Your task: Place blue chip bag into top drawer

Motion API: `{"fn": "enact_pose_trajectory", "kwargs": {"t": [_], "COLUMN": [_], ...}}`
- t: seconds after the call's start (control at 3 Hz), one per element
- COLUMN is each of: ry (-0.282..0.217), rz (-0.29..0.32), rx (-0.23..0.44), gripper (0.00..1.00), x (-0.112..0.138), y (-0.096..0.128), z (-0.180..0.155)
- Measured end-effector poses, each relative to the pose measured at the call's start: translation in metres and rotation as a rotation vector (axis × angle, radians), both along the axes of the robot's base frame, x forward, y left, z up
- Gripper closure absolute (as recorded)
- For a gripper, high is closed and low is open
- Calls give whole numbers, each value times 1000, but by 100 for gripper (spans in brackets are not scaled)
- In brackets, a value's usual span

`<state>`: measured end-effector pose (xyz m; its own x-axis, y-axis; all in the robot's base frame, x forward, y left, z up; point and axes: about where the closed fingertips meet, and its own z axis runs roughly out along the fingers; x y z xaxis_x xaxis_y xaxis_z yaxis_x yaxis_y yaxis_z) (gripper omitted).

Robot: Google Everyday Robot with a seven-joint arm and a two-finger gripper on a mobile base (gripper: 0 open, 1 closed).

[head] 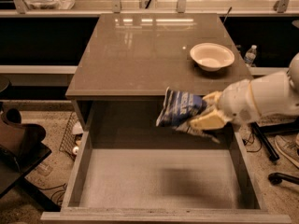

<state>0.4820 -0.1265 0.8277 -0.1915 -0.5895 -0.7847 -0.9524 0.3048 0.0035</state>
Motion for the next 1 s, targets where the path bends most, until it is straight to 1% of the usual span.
{"fn": "enact_pose_trajectory", "kwargs": {"t": [0.33,0.67,1.0], "ry": [3,8,-13], "rz": [34,73,101], "rx": [-29,-95,-176], "gripper": [100,100,100], "x": [-30,-56,-68], "y": [46,90,122], "z": [-41,-86,-121]}}
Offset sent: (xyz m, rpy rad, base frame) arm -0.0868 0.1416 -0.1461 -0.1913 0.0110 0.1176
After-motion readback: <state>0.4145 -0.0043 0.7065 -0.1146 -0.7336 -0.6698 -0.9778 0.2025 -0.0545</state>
